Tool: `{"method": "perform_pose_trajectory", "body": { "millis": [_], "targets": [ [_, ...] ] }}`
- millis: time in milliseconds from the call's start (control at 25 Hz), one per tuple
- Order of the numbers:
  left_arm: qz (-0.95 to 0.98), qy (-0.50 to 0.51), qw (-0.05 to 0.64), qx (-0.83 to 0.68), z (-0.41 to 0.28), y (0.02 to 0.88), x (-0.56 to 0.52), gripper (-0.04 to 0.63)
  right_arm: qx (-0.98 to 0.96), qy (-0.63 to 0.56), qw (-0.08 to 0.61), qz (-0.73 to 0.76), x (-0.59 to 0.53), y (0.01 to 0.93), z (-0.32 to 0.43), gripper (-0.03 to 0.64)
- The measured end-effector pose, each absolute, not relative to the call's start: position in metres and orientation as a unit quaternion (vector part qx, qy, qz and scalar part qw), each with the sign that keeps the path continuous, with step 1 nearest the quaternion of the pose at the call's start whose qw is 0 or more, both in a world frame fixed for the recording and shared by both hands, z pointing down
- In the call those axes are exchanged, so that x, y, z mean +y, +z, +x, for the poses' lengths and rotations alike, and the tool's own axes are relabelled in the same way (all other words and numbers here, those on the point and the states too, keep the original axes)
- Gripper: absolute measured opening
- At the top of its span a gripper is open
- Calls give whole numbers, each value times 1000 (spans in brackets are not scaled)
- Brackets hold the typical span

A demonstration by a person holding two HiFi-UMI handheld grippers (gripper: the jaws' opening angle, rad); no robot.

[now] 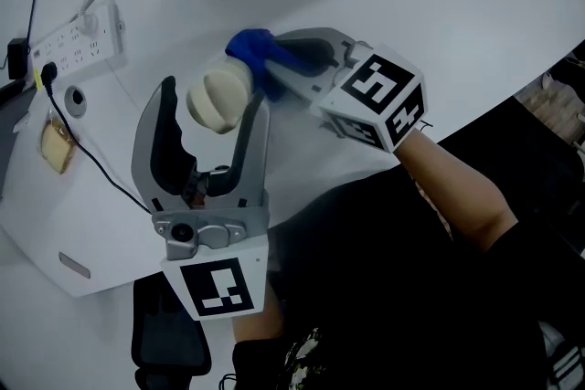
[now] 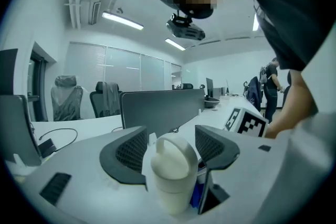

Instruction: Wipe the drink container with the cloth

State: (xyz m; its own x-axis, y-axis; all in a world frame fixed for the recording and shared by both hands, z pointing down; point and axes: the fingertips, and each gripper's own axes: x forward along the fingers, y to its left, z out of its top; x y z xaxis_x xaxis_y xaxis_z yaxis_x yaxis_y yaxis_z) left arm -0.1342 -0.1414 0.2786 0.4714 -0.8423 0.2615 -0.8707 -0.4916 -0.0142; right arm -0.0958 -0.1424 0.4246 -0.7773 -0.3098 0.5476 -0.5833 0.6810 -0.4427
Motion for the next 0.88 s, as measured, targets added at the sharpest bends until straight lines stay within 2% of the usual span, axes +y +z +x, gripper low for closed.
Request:
{"method": "perform_pose_trajectory", "body": {
  "millis": [40, 80, 280, 400, 480, 600, 800, 880],
  "targets": [
    [852, 115, 59, -508, -134, 279, -141, 264, -894, 307, 202, 257, -145, 415, -94, 66],
    [850, 110, 58, -512, -133, 279, -140, 199, -897, 307, 176, 264, -148, 402, -91, 66],
    [847, 96, 58, -520, -132, 279, -139, 182, -908, 348, -13, 235, -160, 323, -85, 66],
    [845, 92, 58, -524, -133, 279, -139, 175, -904, 376, -64, 195, -161, 308, -92, 66],
    [844, 91, 57, -526, -133, 279, -138, 169, -899, 390, -55, 193, -160, 319, -95, 65],
    [846, 89, 53, -522, -134, 280, -136, 165, -889, 408, -7, 206, -157, 351, -98, 64],
    [863, 101, 43, -494, -132, 281, -136, 161, -879, 370, 199, 226, -138, 426, -99, 64],
    [881, 103, 38, -460, -132, 282, -134, 161, -879, 357, 219, 226, -134, 433, -99, 66]
  ]
}}
